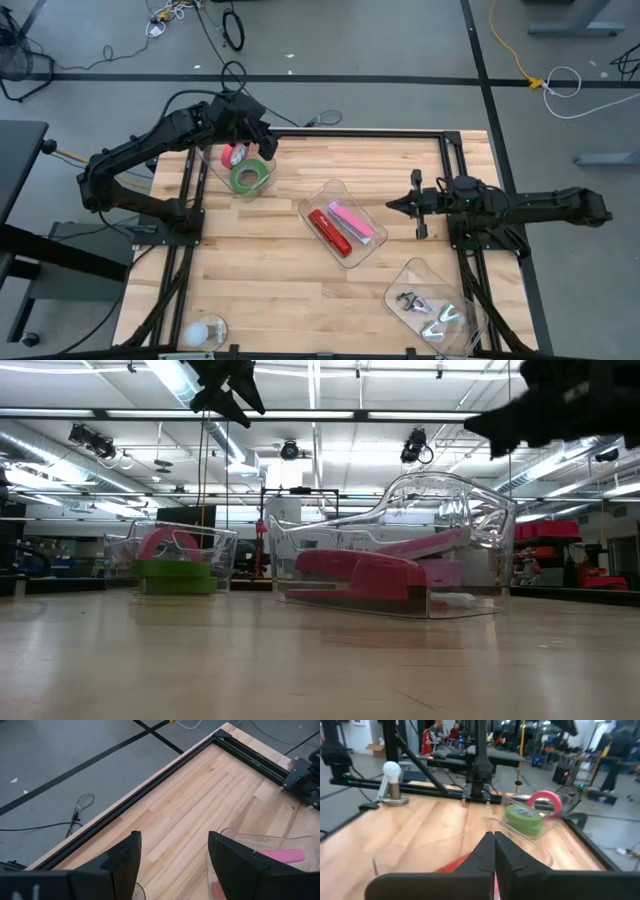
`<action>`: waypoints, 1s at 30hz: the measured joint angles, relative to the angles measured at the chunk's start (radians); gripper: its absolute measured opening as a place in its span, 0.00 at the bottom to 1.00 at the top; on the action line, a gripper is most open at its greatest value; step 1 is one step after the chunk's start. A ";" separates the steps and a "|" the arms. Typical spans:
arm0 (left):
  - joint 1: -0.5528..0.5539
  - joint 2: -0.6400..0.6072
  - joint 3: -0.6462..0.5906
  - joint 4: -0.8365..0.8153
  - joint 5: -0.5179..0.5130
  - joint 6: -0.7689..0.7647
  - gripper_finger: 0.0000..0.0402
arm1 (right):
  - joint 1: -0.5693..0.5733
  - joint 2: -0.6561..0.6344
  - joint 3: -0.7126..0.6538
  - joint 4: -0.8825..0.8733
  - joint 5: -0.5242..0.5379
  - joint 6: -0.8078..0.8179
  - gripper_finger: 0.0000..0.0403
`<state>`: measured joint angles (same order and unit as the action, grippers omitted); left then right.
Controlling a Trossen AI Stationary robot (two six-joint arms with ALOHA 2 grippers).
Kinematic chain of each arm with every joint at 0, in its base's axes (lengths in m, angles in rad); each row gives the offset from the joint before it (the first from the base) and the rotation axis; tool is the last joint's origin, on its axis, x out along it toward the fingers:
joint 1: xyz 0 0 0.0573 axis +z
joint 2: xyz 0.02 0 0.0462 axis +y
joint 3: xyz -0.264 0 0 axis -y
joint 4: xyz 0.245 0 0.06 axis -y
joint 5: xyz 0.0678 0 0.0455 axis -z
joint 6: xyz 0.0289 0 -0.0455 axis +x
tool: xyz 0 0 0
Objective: Pick and place Stapler, Stapler remover, tape
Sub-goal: Return to Home Position
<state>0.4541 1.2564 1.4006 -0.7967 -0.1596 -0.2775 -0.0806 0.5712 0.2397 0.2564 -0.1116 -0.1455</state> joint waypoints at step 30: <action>0.000 0.000 0.000 0.000 0.000 0.000 0.58 | -0.031 -0.448 -0.224 -0.037 -0.041 0.057 0.00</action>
<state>0.4541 1.2564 1.4006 -0.7971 -0.1596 -0.2772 -0.1111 0.1229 0.0154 0.2193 -0.1526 -0.0888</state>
